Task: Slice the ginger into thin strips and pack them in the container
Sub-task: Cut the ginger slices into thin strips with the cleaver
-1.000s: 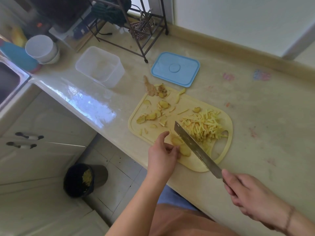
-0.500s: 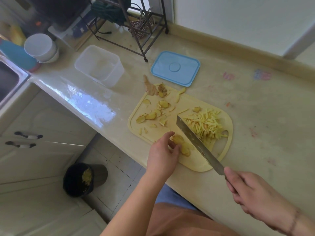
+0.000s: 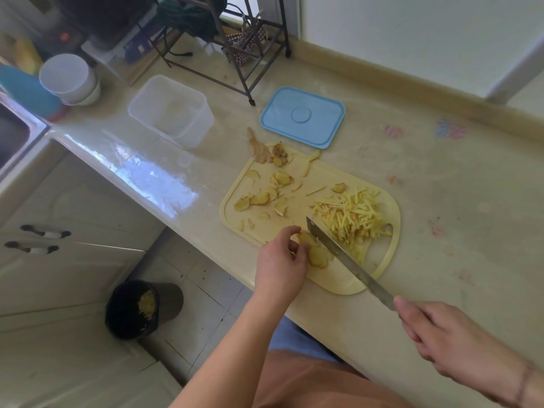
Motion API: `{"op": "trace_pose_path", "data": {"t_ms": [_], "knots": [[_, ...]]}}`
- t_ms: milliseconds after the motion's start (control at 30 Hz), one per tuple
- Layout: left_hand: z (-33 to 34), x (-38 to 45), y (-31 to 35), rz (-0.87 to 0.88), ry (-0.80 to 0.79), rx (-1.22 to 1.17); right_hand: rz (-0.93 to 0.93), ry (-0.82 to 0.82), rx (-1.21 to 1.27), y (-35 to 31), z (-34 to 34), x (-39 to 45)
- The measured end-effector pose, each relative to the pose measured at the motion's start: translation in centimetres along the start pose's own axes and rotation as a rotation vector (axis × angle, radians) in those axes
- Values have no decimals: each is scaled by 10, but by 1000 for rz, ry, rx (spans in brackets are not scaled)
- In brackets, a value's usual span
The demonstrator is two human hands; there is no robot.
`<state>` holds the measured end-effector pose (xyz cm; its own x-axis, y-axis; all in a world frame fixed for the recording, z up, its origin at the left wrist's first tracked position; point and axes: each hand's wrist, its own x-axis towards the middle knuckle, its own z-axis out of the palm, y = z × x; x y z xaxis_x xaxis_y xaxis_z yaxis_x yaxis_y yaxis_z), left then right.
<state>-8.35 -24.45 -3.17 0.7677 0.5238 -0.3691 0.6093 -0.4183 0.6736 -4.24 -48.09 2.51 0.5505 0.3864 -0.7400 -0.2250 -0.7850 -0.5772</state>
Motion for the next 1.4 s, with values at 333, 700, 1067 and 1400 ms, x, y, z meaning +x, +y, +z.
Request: {"op": "trace_pose_path", "data": {"t_ms": [333, 700, 1067, 1400], "knots": [[2, -4, -1, 3, 24, -30, 44, -21, 97, 1, -1, -3], [2, -5, 2, 23, 11, -63, 64, -83, 157, 0, 1, -5], [22, 2, -38, 877, 321, 281, -84, 20, 36, 5, 11, 11], [23, 10, -35, 868, 244, 244, -47, 30, 62, 6, 8, 19]]}}
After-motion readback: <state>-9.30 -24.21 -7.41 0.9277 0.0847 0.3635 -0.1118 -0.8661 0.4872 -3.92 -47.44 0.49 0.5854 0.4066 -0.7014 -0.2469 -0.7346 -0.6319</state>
